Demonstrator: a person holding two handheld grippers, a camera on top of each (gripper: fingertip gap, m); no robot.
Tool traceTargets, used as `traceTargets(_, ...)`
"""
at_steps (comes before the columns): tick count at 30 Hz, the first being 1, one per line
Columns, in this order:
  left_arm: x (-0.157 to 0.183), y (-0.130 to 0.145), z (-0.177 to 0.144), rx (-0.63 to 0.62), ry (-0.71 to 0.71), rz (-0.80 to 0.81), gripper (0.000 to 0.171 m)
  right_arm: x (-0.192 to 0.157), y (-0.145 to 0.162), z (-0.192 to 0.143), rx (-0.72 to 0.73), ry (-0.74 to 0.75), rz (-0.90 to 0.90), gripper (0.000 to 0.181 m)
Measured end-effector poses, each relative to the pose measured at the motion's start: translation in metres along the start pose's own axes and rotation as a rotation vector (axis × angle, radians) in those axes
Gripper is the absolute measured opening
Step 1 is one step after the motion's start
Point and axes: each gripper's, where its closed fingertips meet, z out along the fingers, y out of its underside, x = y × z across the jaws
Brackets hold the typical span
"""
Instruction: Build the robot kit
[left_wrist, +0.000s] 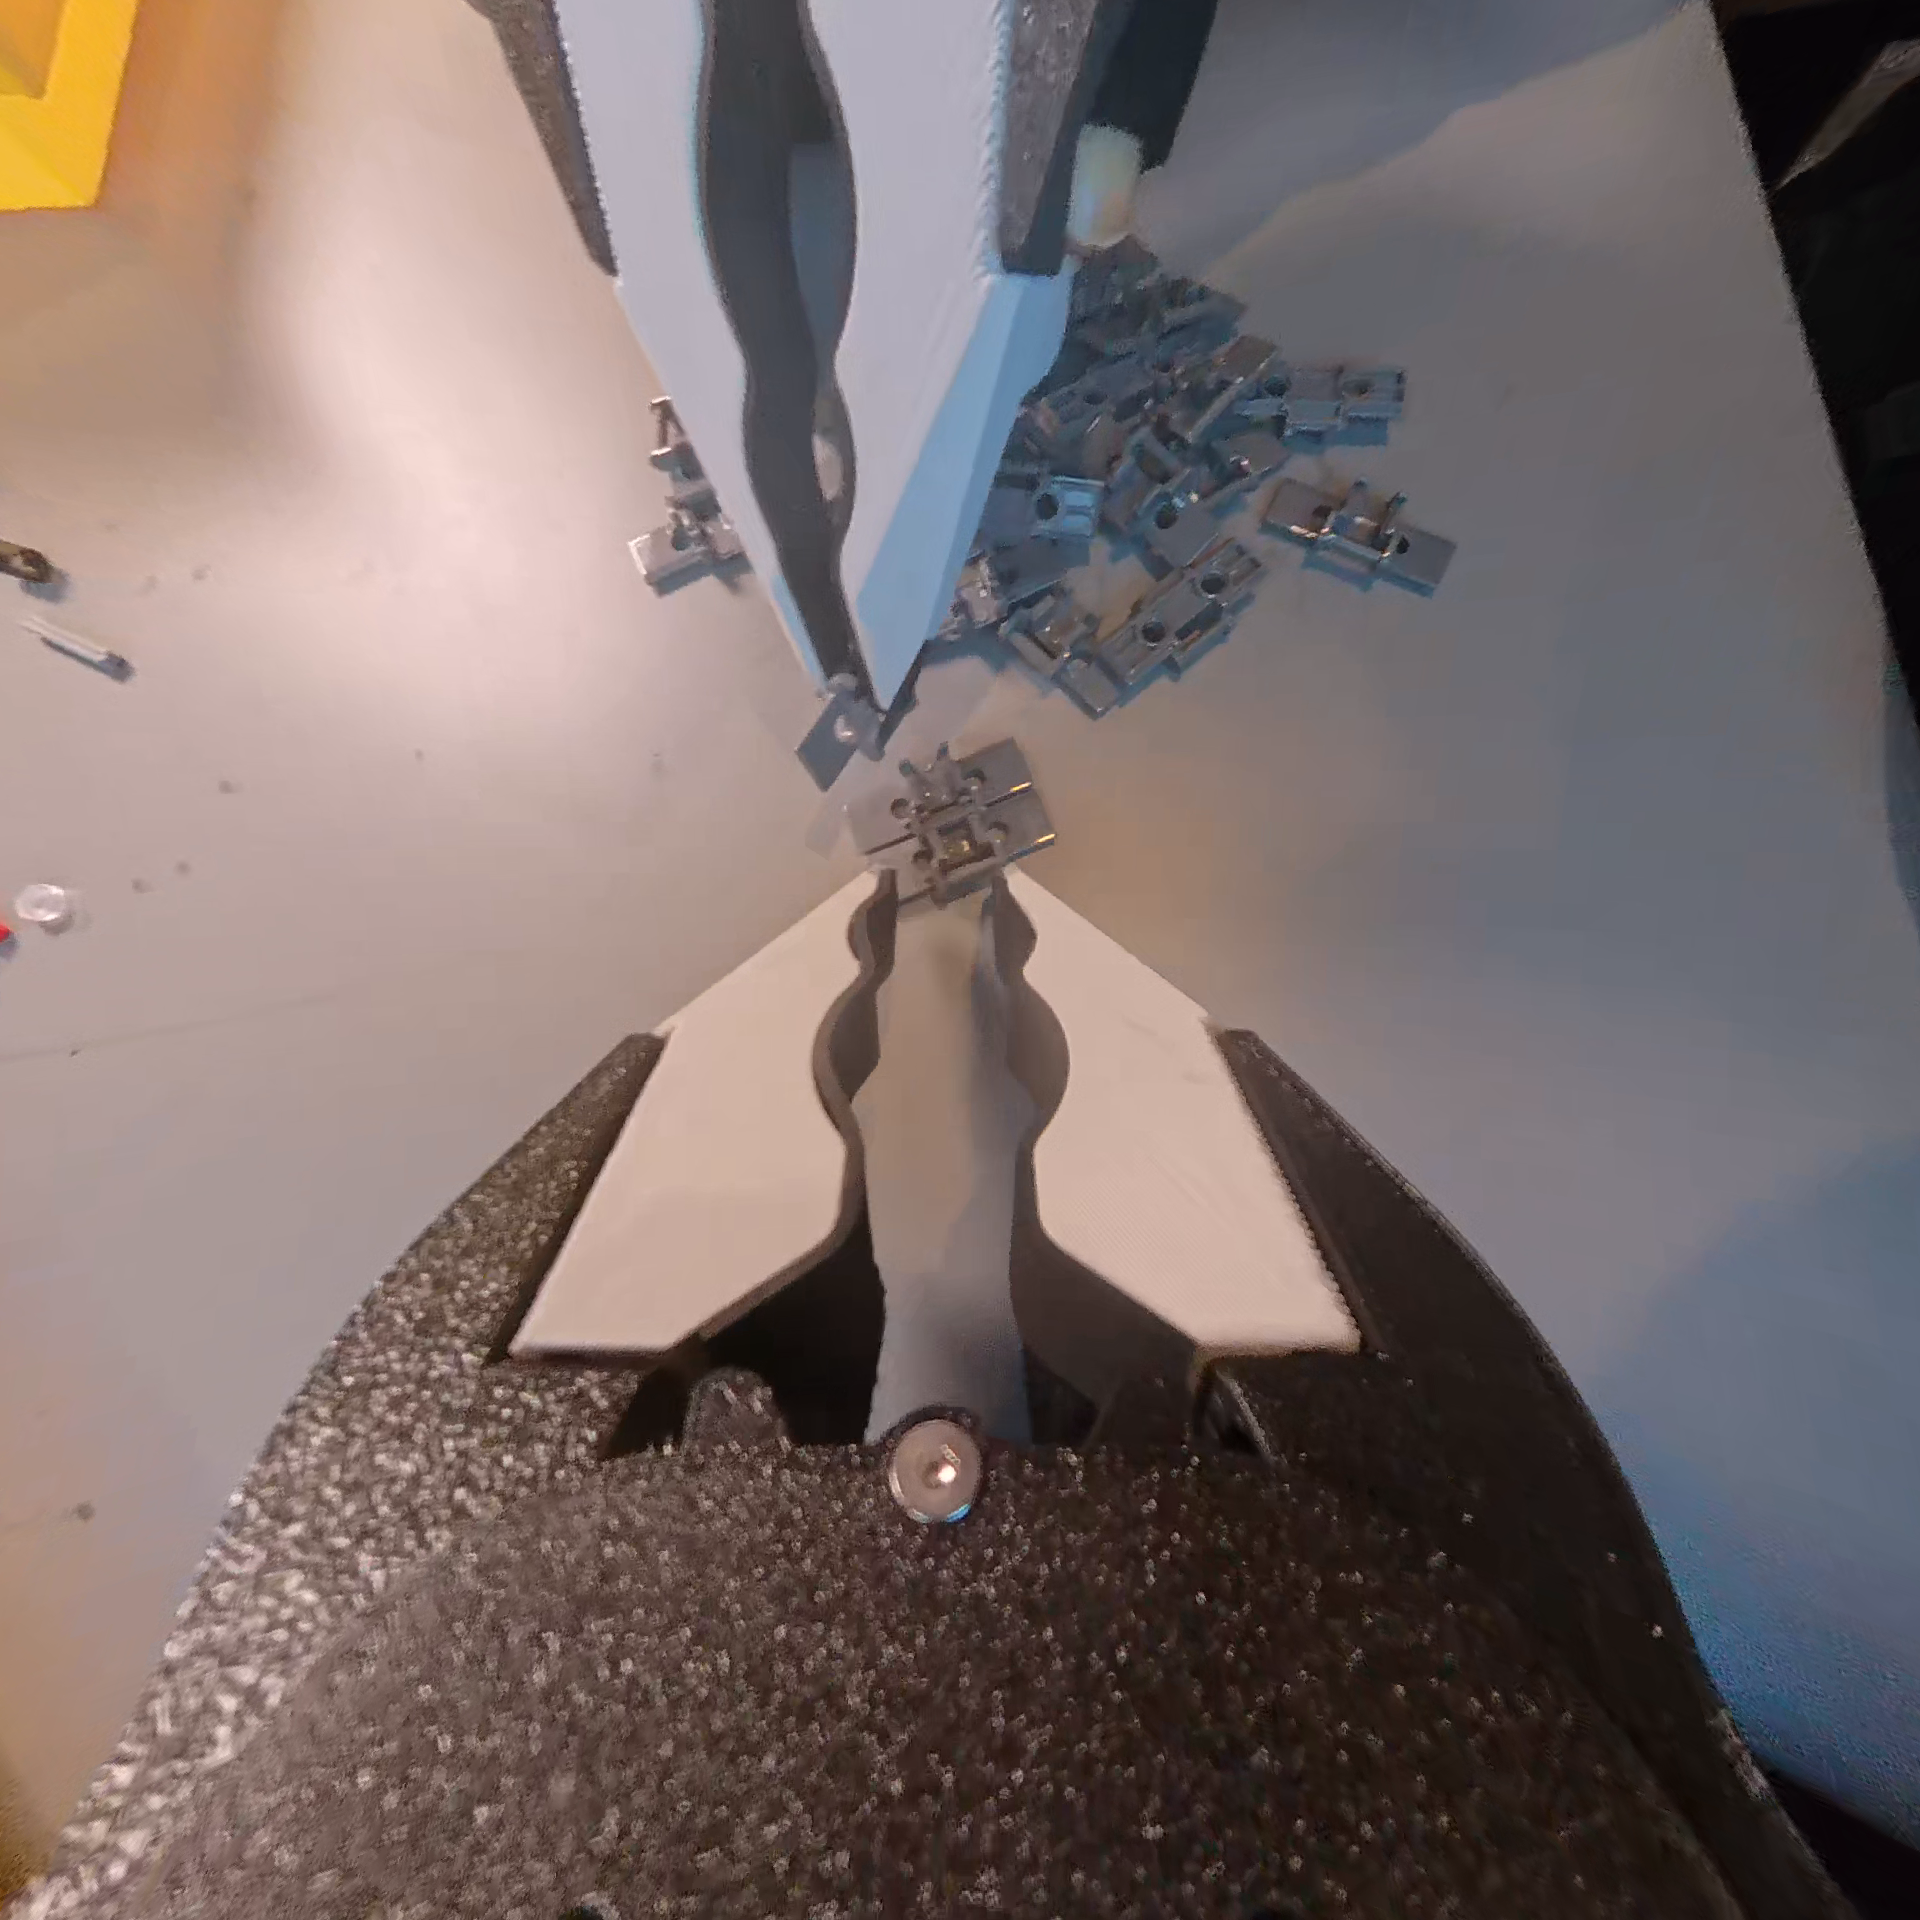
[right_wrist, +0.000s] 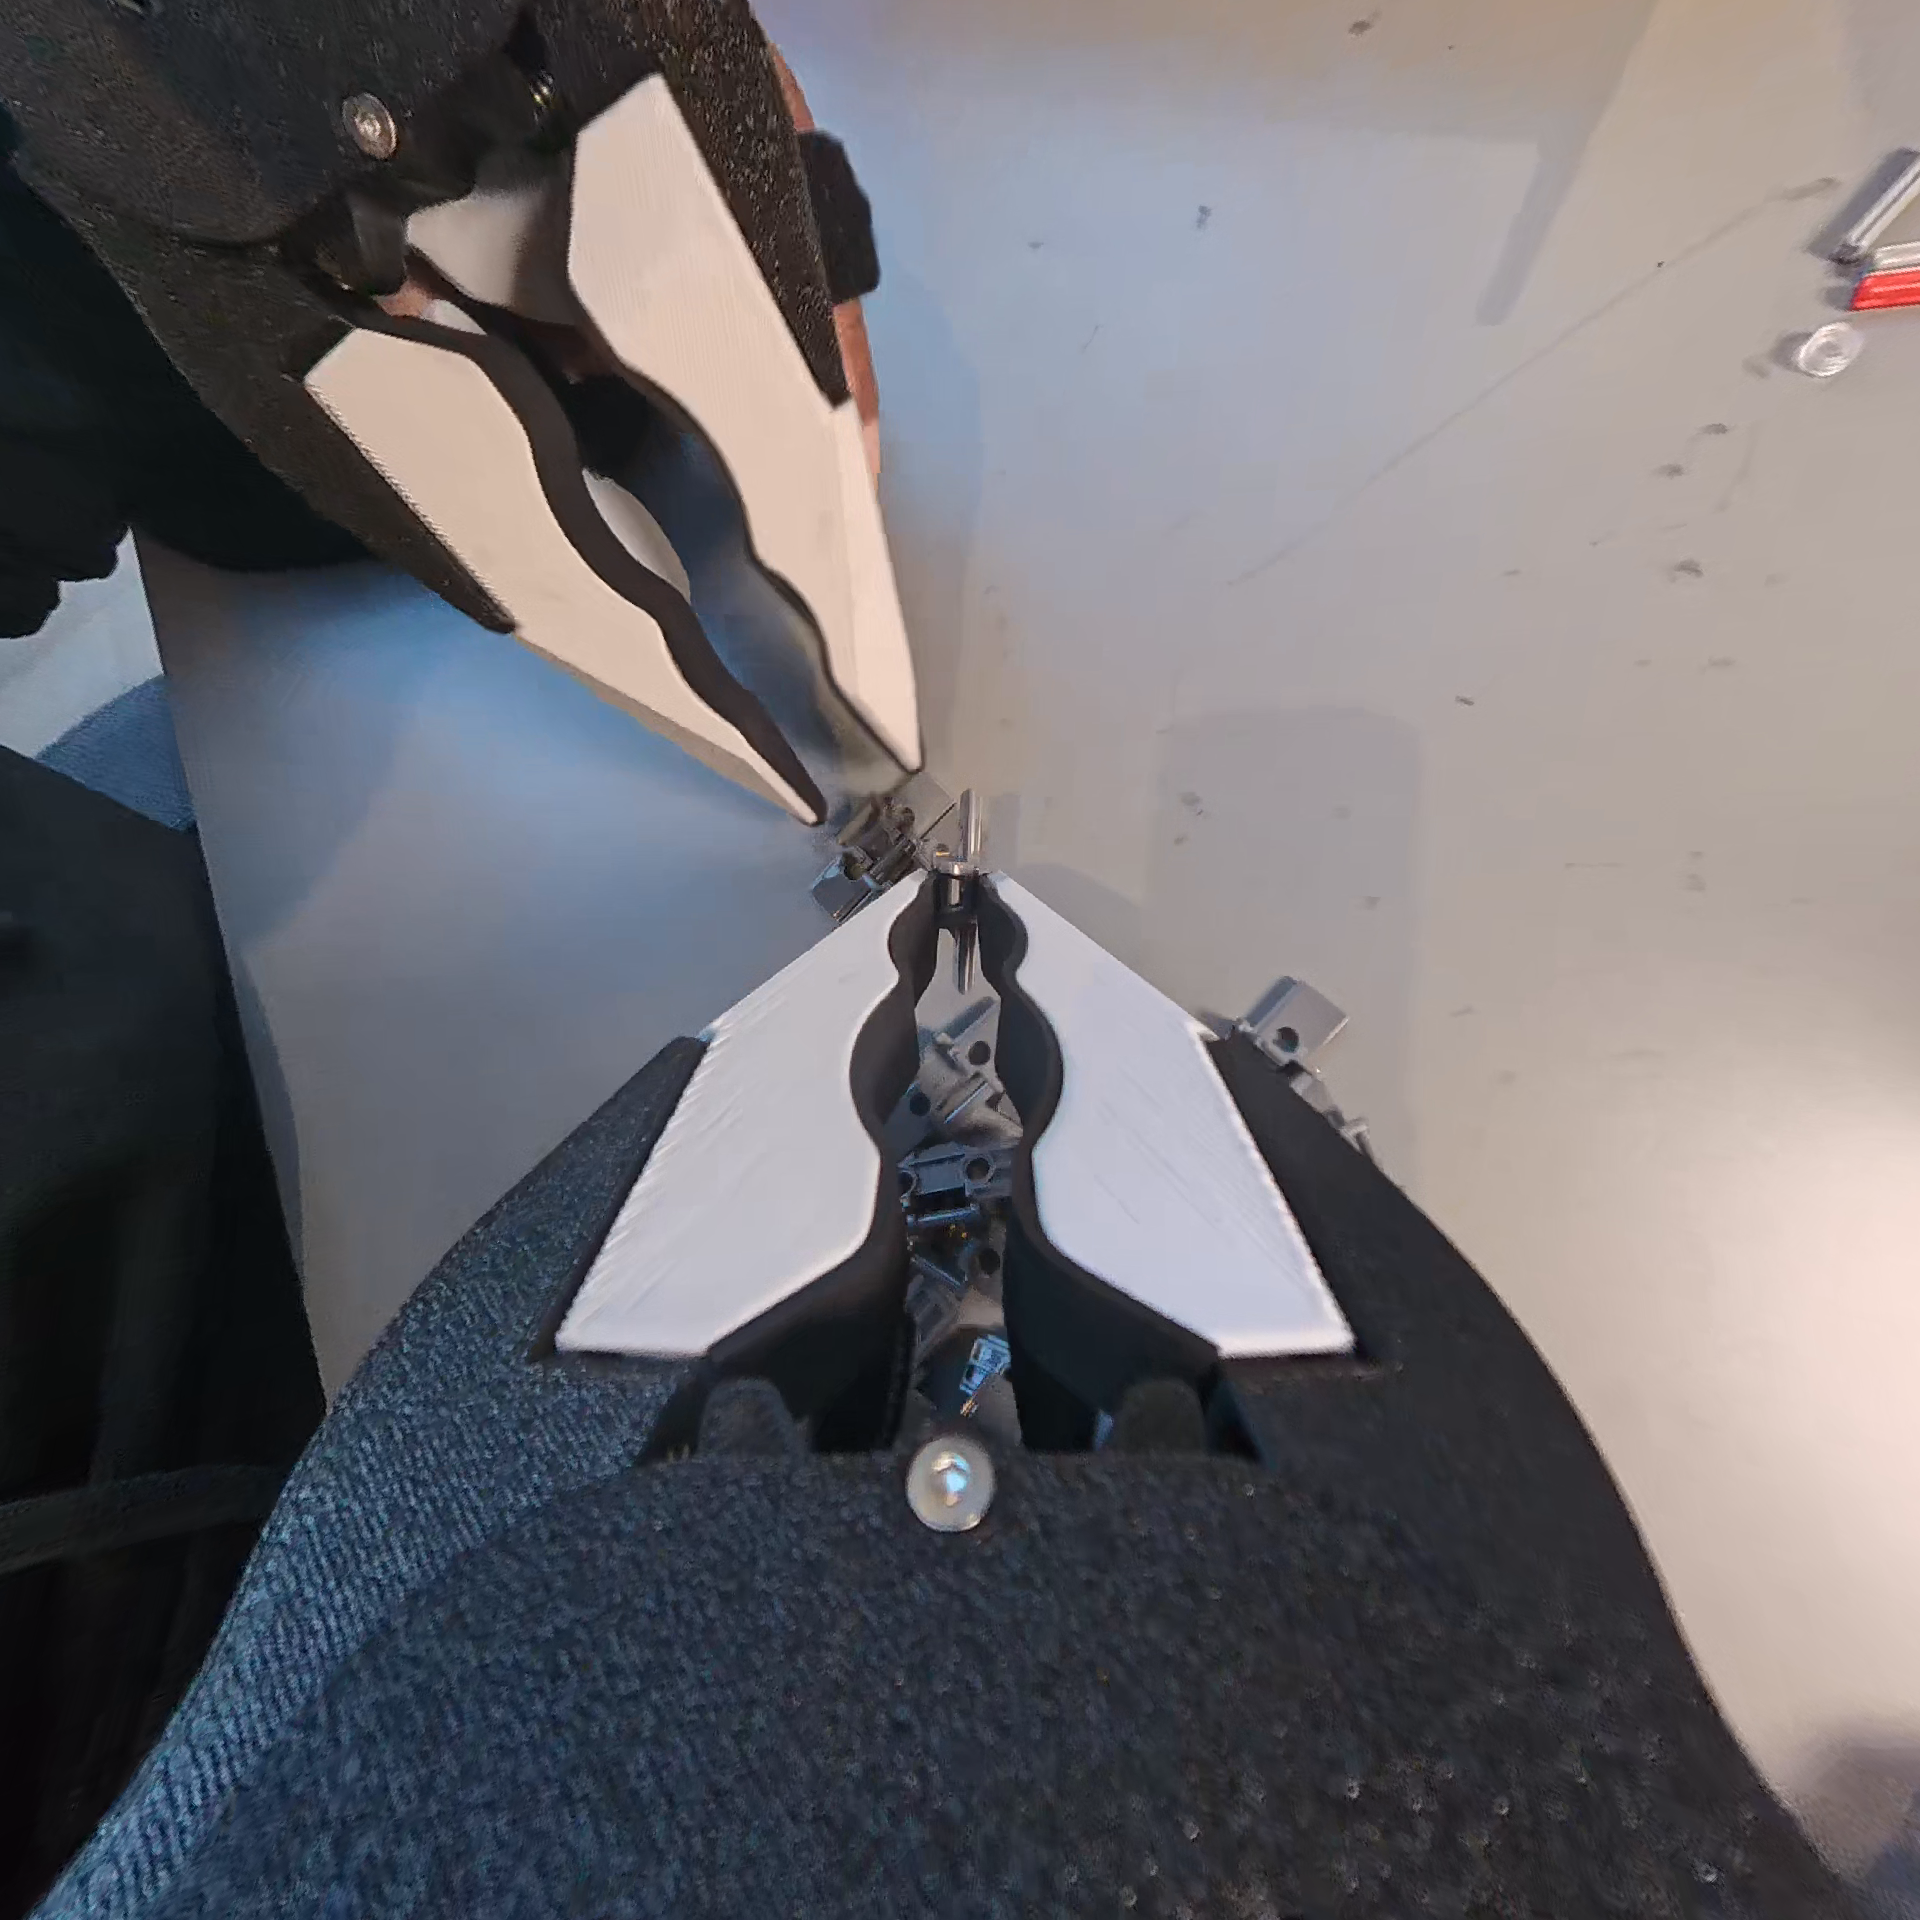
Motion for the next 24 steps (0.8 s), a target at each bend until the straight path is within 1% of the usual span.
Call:
traceTargets(1, 0.000, 0.000, 0.001, -0.002, -0.004, 0.004, 0.021, 0.000, 0.001, 0.000, 0.000, 0.001, 0.003, 0.006)
traceTargets(6, 0.011, -0.003, 0.008, -0.019, 0.030, 0.010, 0.013, -0.003, 0.003, 0.000, 0.006, 0.006, 0.013, 0.006)
traceTargets(12, 0.026, -0.011, 0.005, 0.036, 0.117, 0.016, 0.014, -0.008, 0.005, -0.001, -0.007, 0.023, 0.007, 0.006)
traceTargets(16, 0.013, -0.008, 0.002, 0.033, 0.058, 0.012, 0.014, -0.009, 0.008, 0.002, -0.024, 0.026, 0.002, 0.006)
traceTargets(19, 0.009, 0.000, 0.007, -0.008, 0.034, 0.015, 0.017, -0.009, 0.006, 0.004, -0.038, 0.030, -0.010, 0.006)
traceTargets(24, 0.011, 0.001, 0.010, -0.023, 0.026, 0.031, 0.010, -0.009, 0.005, 0.007, -0.080, 0.040, -0.034, 0.006)
